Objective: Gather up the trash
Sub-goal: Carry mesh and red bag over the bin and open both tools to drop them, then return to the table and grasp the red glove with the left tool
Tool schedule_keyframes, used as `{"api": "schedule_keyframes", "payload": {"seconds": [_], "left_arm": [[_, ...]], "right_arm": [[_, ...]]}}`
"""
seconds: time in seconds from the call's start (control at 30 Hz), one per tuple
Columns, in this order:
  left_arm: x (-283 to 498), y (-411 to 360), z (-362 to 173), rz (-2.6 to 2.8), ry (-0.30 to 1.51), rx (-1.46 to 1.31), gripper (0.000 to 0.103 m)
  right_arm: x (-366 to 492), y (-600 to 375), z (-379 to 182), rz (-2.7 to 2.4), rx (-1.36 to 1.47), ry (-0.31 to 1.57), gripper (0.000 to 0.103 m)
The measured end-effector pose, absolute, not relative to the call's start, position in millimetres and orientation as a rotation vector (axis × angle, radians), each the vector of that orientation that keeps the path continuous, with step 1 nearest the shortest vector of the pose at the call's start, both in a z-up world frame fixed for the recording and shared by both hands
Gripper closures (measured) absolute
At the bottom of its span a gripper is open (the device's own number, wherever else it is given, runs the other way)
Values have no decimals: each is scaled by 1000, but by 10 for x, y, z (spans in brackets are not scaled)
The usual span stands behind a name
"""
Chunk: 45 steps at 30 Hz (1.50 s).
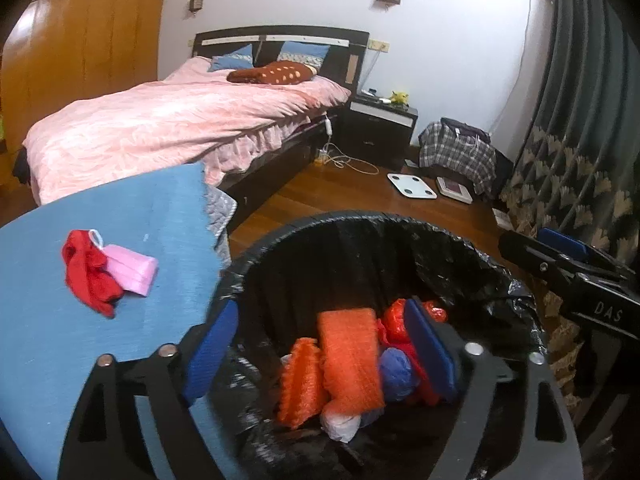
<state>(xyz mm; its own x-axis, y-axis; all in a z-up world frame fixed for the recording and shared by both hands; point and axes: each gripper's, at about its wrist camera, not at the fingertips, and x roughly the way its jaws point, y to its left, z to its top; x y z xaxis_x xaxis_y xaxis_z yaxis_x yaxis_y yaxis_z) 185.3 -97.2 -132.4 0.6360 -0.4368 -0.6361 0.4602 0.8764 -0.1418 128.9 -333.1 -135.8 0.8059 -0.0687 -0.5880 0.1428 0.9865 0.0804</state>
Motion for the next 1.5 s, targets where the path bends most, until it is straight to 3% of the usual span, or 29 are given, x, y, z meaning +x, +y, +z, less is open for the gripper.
{"api": "schedule_keyframes", "payload": {"seconds": [0.67,1.23,1.5], "left_arm": [[1991,340,-1060,-190,619,-10,16],[2778,770,-1436,-61,683,-10,18],[3126,695,-1691,-83,745,5,32]], "right_arm": [[1740,-2350,-1160,82,94,587,7],[2647,-1477,-1362,151,45,622,7],[2877,-1485,-1512,123,66,668,7]]}}
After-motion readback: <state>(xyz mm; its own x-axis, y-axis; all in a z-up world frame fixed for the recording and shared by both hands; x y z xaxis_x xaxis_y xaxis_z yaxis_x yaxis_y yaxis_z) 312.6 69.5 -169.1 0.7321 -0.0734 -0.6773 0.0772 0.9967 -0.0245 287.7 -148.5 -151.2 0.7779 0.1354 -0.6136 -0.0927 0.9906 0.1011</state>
